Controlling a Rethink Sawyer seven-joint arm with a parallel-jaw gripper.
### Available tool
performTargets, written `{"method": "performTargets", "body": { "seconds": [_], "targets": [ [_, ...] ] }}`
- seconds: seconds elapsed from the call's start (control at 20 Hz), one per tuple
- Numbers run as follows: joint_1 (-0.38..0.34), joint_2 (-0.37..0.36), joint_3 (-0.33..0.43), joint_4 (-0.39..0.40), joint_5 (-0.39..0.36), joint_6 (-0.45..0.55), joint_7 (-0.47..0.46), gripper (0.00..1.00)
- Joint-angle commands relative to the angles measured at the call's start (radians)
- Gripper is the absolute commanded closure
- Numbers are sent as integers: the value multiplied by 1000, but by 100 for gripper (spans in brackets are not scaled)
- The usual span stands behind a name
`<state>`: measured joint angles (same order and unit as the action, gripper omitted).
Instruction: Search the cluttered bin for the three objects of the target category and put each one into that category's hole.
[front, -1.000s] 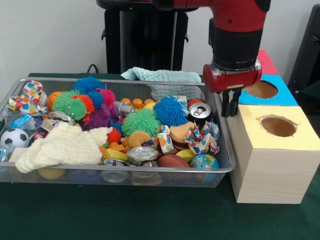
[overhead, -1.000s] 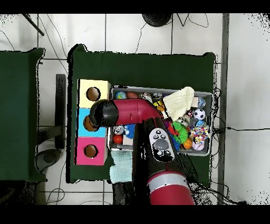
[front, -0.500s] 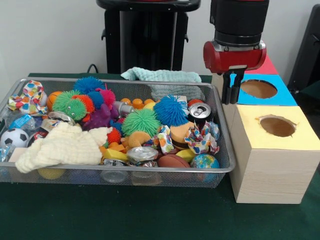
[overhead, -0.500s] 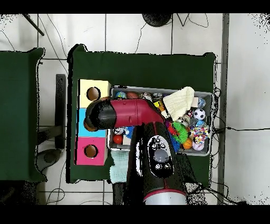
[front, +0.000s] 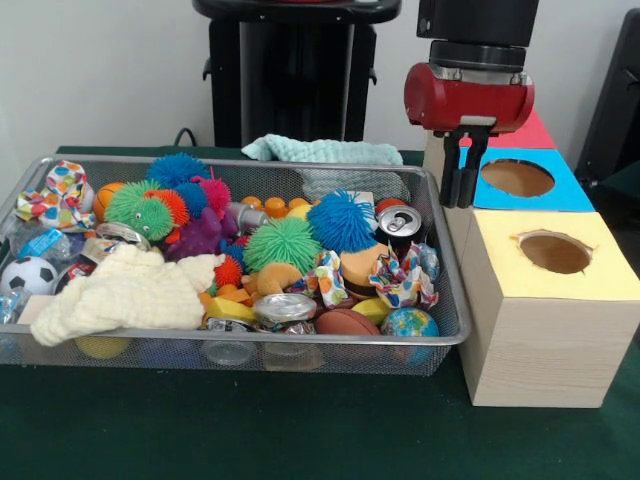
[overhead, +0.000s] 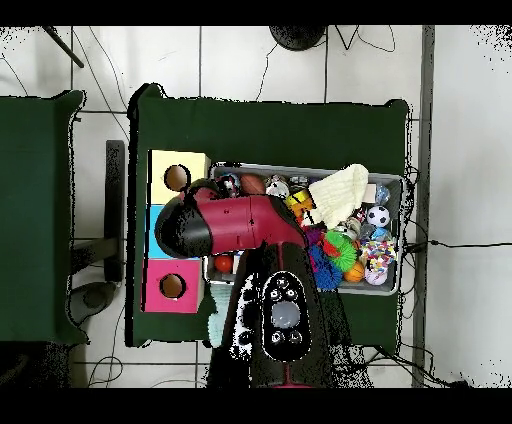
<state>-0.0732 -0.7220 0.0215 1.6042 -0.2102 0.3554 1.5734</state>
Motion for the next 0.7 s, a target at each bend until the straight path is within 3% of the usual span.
{"method": "performTargets", "body": {
  "seconds": [0.05,0.3,0.5,0.7],
  "targets": [
    [-20,42,-34,58,-48,-77,147,100],
    [-9,59,-63,61,-47,-82,156,100],
    [-64,85,-5,97,-34,-123,141,100],
    [-82,115,-2,92,-50,-146,130,100]
  ]
}}
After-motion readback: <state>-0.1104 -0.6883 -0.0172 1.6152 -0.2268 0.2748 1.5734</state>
